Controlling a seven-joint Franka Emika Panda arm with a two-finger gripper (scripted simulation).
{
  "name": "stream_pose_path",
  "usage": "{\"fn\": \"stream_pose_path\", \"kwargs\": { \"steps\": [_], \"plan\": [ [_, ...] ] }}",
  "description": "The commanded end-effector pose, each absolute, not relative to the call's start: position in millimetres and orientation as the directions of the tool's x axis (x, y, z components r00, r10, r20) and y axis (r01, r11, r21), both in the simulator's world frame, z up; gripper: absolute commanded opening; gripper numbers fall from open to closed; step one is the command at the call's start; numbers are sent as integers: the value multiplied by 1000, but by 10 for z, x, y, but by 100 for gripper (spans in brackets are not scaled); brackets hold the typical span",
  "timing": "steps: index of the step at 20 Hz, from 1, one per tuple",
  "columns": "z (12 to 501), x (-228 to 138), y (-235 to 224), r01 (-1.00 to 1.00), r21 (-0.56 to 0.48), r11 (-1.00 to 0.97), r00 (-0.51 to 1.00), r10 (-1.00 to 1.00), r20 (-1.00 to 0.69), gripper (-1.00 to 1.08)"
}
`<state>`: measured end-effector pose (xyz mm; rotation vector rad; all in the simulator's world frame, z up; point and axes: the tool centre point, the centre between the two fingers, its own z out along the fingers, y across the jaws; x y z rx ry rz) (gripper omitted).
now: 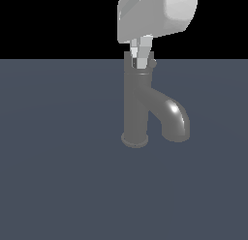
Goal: Turn on the faucet by rotating a designated handle.
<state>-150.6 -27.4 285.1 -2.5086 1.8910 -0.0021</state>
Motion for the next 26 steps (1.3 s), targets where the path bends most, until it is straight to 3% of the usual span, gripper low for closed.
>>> {"fn": "stream_pose_path", "kwargs": {
  "steps": [1,23,26],
  "plan": [
    [2852,-1477,-394,-963,-1,-269,269,-963,1,-100],
    [2852,-1190,-1314,-965,0,-261,261,-965,0,-100],
    [2851,-1153,-1161,-958,1,-286,286,-958,-1,-100]
  ]
}}
